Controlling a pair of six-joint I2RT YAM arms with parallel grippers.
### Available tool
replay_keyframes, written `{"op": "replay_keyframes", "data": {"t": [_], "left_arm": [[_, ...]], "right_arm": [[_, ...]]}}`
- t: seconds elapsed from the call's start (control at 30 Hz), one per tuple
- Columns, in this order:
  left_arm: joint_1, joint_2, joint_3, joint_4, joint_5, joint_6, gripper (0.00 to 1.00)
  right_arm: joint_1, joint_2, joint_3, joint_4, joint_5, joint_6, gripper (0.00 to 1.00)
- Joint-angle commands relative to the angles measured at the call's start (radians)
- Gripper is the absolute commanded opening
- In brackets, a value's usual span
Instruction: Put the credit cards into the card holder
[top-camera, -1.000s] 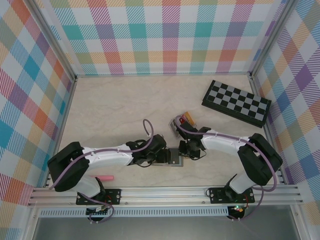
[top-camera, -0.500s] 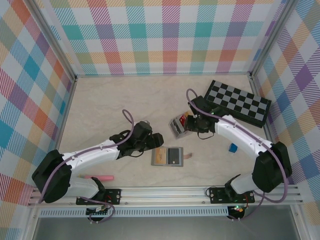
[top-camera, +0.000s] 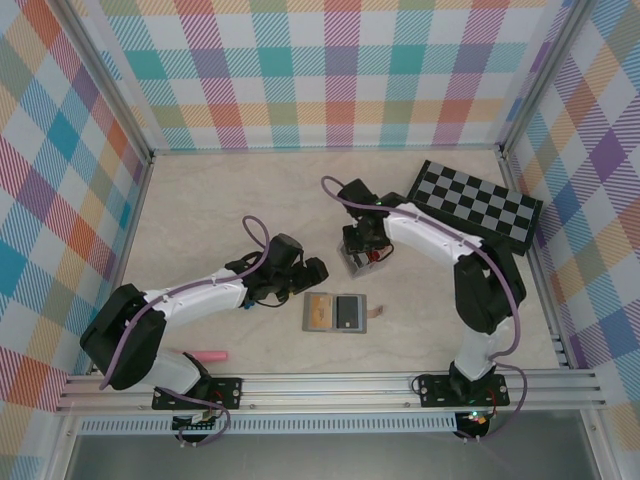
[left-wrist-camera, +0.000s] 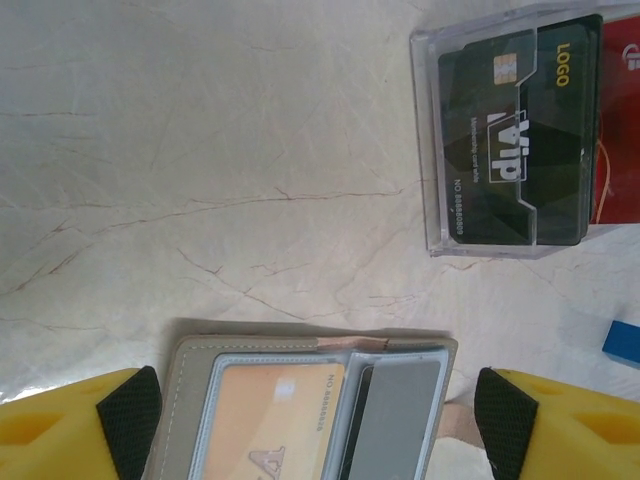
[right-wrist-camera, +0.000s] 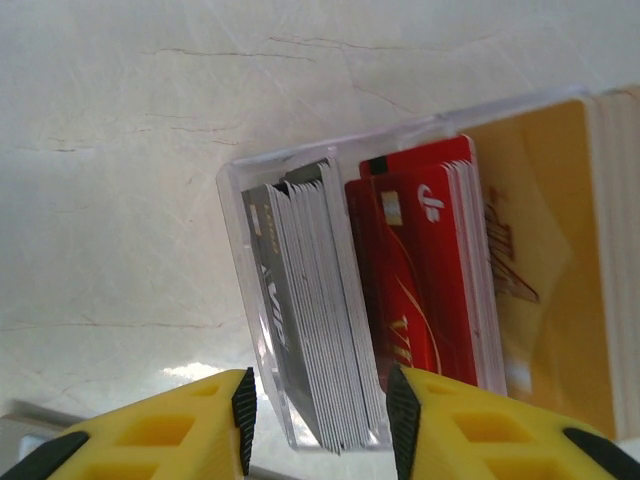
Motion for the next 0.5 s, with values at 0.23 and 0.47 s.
{"op": "replay_keyframes", "data": {"t": [0.23,0.47], "left_arm": [[0.016,-0.05,-0.002,-0.015,-0.048,-0.044,0.85],[0.019,-0.097,-0.033,-0.027,-0.088,-0.059,0.85]], "right_arm": [[0.059,0.135,0.106,-0.085,0.196,-0.094,0.43],[0.087,0.181,0.117,-0.093,0.286,-0.107,0.42]]}}
